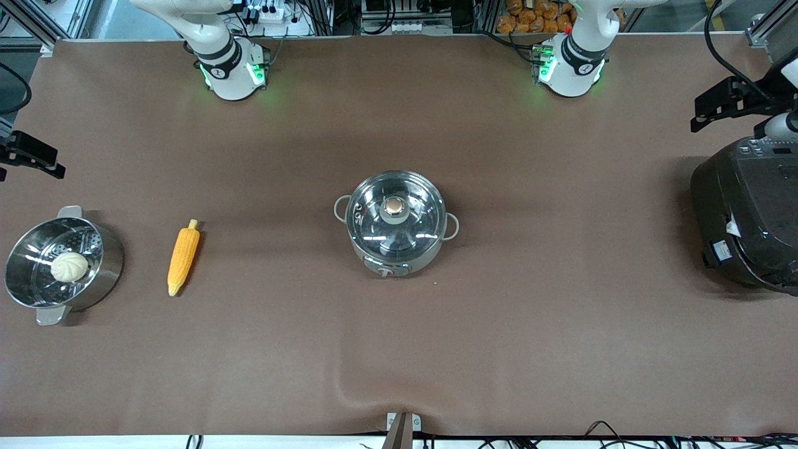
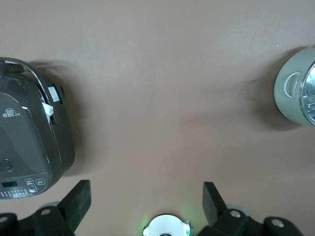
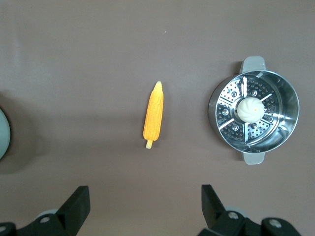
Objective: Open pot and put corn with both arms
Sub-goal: 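Reach the left gripper to the glass lid while the right gripper reaches the corn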
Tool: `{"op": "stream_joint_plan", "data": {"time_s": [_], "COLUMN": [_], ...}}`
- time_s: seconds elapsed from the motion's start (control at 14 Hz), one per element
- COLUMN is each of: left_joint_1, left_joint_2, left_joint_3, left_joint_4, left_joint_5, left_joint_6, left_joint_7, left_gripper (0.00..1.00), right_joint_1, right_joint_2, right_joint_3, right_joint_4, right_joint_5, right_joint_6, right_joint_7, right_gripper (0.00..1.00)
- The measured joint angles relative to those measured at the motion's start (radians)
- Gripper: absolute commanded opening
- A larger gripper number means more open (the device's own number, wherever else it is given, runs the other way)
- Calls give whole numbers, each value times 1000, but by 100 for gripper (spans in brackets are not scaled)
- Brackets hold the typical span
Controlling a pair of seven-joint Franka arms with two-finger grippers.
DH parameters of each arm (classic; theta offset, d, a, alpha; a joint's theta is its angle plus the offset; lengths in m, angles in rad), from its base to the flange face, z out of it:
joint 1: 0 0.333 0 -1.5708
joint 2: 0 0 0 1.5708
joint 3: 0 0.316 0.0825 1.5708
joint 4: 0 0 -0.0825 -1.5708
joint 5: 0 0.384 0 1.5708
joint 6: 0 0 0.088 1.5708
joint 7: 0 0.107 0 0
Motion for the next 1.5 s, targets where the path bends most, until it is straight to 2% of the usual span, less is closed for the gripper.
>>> {"op": "stream_joint_plan", "data": {"time_s": [0.43, 0.86, 1.14, 1.5], "left_joint_1": [-7, -39, -175, -399], "left_joint_2": [8, 85, 251, 393], "left_joint_3": [-5, -32, -54, -61], "left_joint_4": [1, -7, -11, -10], "left_joint_5": [0, -27, -41, -42], "left_joint_6": [0, 8, 133, 447], "left_joint_7": [0, -9, -191, -540], "left_gripper": [100, 100, 100, 100], "right_joint_1": [0, 6, 32, 57], "right_joint_2": [-20, -12, 8, 34], "right_joint_3": [0, 2, 6, 8], "right_joint_4": [0, -38, -178, -443], "right_joint_5": [0, 1, 1, 1], "right_joint_6": [-1, 16, 202, 521], "right_joint_7": [0, 0, 0, 0], "right_gripper": [100, 100, 100, 100]}}
